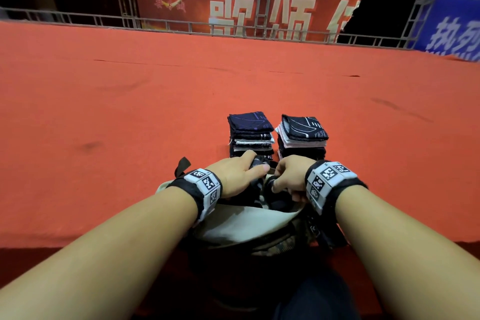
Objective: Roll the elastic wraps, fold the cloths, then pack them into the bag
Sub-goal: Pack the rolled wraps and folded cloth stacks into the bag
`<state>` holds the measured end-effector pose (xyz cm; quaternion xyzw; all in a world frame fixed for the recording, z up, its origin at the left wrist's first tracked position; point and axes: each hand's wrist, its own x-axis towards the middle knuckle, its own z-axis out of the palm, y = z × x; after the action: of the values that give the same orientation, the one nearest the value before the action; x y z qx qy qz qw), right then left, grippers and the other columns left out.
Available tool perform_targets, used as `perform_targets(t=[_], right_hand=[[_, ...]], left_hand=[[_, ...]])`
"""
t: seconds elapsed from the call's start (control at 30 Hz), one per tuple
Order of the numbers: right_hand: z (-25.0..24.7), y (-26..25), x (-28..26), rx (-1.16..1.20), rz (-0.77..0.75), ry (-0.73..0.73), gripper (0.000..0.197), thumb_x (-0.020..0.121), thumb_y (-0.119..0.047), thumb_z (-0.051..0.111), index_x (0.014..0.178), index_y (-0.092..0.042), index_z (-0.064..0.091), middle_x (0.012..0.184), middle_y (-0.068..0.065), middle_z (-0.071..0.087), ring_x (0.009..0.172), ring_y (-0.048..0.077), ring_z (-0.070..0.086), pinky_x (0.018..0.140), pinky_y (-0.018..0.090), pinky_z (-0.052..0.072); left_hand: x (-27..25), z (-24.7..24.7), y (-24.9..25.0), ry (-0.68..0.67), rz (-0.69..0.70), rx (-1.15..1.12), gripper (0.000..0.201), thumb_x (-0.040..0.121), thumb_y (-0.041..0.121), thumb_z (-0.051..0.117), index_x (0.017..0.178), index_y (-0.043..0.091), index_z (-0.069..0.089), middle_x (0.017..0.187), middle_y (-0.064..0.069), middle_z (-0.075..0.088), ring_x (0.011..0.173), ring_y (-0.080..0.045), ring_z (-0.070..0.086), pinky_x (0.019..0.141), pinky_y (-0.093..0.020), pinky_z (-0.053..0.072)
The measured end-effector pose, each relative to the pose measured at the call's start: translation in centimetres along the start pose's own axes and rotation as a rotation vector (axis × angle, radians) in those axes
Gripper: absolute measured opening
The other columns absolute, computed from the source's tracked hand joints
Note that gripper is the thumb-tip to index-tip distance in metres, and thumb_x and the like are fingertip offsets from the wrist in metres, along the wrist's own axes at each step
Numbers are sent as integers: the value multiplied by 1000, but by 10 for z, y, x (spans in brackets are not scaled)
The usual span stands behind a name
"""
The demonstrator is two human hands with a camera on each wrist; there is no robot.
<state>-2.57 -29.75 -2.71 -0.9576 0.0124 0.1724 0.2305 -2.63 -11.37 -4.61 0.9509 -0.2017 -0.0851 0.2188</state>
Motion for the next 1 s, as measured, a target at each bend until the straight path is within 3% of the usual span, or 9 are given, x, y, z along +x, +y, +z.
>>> perform_targets(t=[0.2,0.33,0.5,0.57,0.67,0.77,0.83,0.9,1.0], right_hand=[[18,-13,7,-57,-59,-81,9,85,-18,72,89,-13,66,55,6,62,39,19,53,43,24,45],[26,-19,12,-110,-119,-57,15,81,-17,77,82,-17,61,52,-2,61,36,14,54,42,20,44],[25,-20,12,-155,-156,-70,20,80,-23,79,96,-19,68,67,-2,68,60,23,67,59,29,54],[17,-15,10,-105,-105,-114,33,85,-22,76,117,-19,67,64,3,67,55,23,62,54,28,51],[2,-6,5,88,-61,-140,51,91,-10,67,139,-21,53,69,12,66,47,22,54,44,26,46],[-20,-6,-6,330,-82,-94,29,98,-7,57,125,-18,58,78,16,64,40,19,53,39,23,43],[-32,-9,-16,499,-109,-82,18,101,-19,56,118,-13,60,74,12,63,46,21,58,43,24,43],[-39,-11,-26,643,-119,-77,30,101,-36,56,116,-10,61,67,8,62,52,23,59,45,26,44],[-40,-11,-39,638,-150,-95,42,100,-47,56,111,-7,61,68,10,60,49,22,59,48,28,50]], left_hand=[[1,3,-11,33,-41,-122,48,102,64,32,112,18,44,101,-5,65,92,-27,62,88,-44,48],[1,1,-17,51,-75,-250,65,88,75,33,120,21,50,110,-5,67,99,-27,65,94,-49,49],[-2,-4,-17,58,-140,-569,53,90,65,53,119,21,56,107,-4,71,83,-35,74,72,-54,62],[-3,-10,-16,74,-159,-605,45,94,57,60,115,18,57,95,-2,73,72,-27,73,69,-46,63],[-5,-21,-8,89,-175,-604,49,90,58,65,108,13,57,73,4,75,55,-16,61,55,-31,50],[-4,-29,0,34,-193,-695,47,92,59,62,95,12,63,85,-6,78,65,-30,71,50,-24,41],[-3,-33,10,2,-211,-776,59,88,63,63,102,7,69,91,-16,77,82,-42,74,50,-23,41],[-2,-33,20,19,-237,-828,61,87,63,66,105,5,70,82,-17,75,74,-38,75,46,-24,46],[1,-26,37,14,-245,-908,70,85,67,66,112,3,69,88,-18,76,72,-30,75,49,-26,55]])
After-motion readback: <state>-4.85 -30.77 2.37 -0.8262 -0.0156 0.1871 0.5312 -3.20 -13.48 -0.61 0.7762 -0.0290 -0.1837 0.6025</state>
